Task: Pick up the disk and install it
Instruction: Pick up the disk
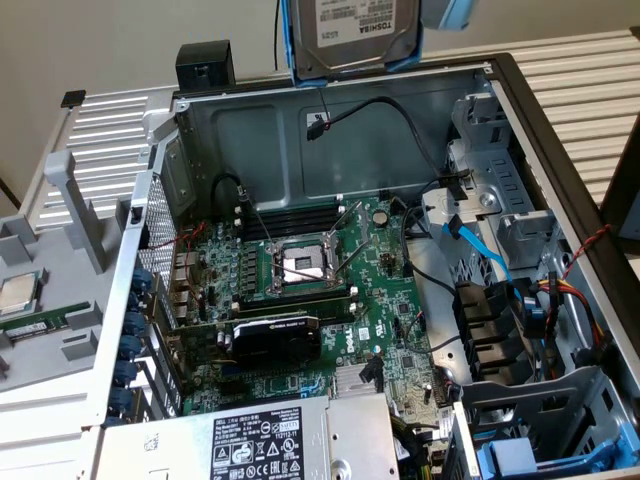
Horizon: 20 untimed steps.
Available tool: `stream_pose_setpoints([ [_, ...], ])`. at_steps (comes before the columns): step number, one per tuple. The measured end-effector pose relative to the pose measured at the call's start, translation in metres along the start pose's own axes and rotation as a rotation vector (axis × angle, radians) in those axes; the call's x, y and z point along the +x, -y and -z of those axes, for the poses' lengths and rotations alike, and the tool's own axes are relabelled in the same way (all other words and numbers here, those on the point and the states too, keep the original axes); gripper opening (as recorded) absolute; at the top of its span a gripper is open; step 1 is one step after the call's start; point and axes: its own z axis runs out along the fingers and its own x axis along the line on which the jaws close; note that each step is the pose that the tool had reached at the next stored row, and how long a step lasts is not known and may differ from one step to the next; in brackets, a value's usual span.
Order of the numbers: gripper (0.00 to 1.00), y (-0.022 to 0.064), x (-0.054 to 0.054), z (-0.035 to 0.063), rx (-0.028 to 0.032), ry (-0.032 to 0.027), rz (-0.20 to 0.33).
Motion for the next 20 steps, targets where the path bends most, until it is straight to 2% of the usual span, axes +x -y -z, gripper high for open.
stream_pose_setpoints([
  [4, 0.37, 0.0174, 0.006, 0.0005, -0.0004, 0.0006, 0.0],
  [7, 0.37, 0.0265, 0.009, 0.0008, -0.0016, 0.0008, 0.0],
  [15, 0.37, 0.0381, 0.014, 0.0012, -0.0059, 0.0011, 0.0],
  [20, 0.37, 0.0398, 0.023, 0.0013, -0.0062, 0.0016, -0.001],
])
